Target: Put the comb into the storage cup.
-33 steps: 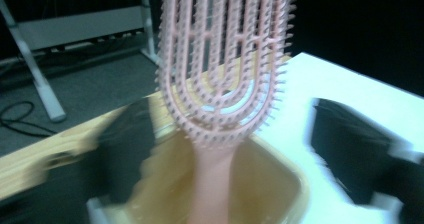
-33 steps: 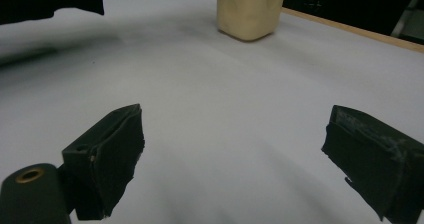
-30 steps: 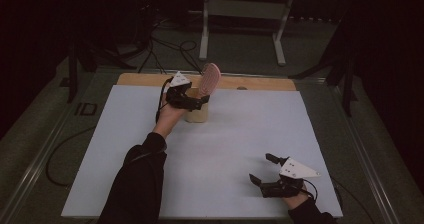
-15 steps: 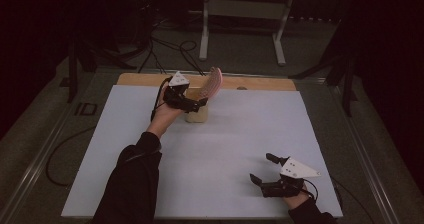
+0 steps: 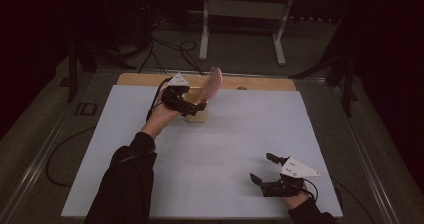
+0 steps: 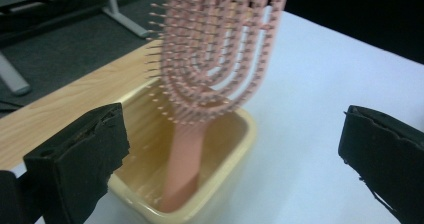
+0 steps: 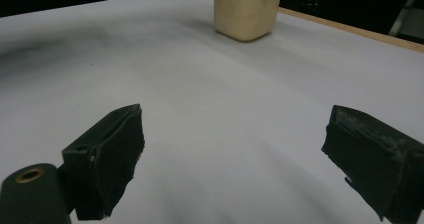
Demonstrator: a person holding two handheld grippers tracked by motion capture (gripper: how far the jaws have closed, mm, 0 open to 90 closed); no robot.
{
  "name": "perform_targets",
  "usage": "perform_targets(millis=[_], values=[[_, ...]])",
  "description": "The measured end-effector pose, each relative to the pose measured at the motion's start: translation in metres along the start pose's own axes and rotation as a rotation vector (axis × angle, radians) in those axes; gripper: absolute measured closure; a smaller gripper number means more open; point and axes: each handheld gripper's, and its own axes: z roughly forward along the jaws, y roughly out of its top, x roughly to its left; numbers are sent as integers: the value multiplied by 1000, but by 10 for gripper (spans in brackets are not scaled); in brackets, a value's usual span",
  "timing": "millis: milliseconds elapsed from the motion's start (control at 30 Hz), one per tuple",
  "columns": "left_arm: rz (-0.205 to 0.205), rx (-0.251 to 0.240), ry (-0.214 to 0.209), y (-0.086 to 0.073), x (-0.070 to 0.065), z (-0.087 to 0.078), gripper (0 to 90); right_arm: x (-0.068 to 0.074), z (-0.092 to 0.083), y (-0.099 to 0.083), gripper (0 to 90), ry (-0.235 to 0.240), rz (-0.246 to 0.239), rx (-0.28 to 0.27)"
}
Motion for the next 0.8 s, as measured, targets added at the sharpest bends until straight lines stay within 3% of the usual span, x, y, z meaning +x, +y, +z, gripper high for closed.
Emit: perform_targets(millis=[333, 533, 800], values=[[17, 8, -20, 2, -1, -22, 0, 0, 1, 1, 90, 1, 2, 0], [25, 9, -11, 1, 0, -36, 0, 0, 2, 1, 90, 1, 0, -2], [19, 19, -10, -9, 1, -53, 0, 0, 3, 3, 90, 5, -5, -3]])
